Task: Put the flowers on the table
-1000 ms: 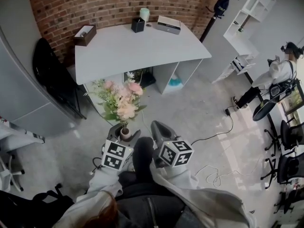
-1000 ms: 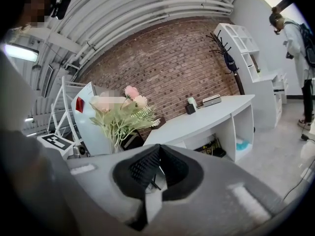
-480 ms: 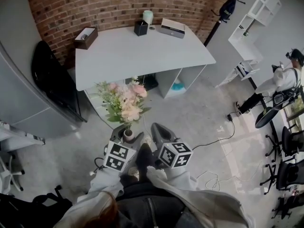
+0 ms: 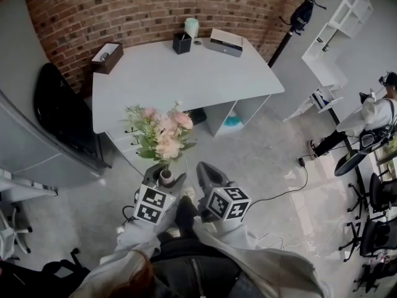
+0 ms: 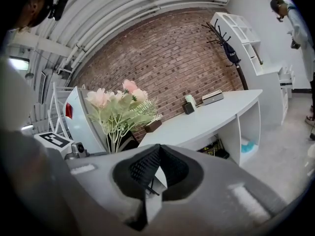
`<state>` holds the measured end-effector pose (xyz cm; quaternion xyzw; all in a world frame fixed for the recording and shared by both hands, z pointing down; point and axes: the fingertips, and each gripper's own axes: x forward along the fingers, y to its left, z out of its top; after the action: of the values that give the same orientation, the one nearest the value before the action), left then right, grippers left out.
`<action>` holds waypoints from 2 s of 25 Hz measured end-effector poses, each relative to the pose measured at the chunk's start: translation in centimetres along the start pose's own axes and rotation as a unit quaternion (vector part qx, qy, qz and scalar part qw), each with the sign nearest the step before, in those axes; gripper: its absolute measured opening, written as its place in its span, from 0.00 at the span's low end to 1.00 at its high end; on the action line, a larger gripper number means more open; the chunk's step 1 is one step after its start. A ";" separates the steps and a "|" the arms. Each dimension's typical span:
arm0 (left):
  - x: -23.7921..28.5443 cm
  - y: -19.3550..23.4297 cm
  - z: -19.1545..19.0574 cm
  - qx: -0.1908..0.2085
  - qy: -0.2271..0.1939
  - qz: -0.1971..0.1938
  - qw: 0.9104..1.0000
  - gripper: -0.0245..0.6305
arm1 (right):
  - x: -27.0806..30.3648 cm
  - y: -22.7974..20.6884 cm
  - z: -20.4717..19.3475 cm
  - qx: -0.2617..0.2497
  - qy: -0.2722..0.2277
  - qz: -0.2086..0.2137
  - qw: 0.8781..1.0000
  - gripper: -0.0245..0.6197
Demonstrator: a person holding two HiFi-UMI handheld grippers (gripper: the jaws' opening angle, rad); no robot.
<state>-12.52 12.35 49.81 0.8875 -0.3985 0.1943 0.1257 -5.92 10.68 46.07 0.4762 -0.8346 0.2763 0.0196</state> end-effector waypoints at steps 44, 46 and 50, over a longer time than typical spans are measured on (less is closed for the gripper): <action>27.0 11.0 13.9 -0.001 -0.003 -0.007 1.000 0.40 | 17.3 -22.4 15.8 0.021 0.000 0.012 1.000 0.04; 27.8 11.7 14.3 -0.003 -0.004 -0.010 1.000 0.40 | 17.7 -23.2 15.5 0.027 0.002 0.004 1.000 0.04; 29.9 12.7 15.2 0.004 -0.005 -0.015 1.000 0.40 | 18.5 -25.1 15.6 0.037 0.003 -0.011 0.999 0.04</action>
<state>-0.25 -21.30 50.43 0.8948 -0.3850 0.1895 0.1234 7.81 -21.15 49.42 0.4850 -0.8182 0.3087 0.0076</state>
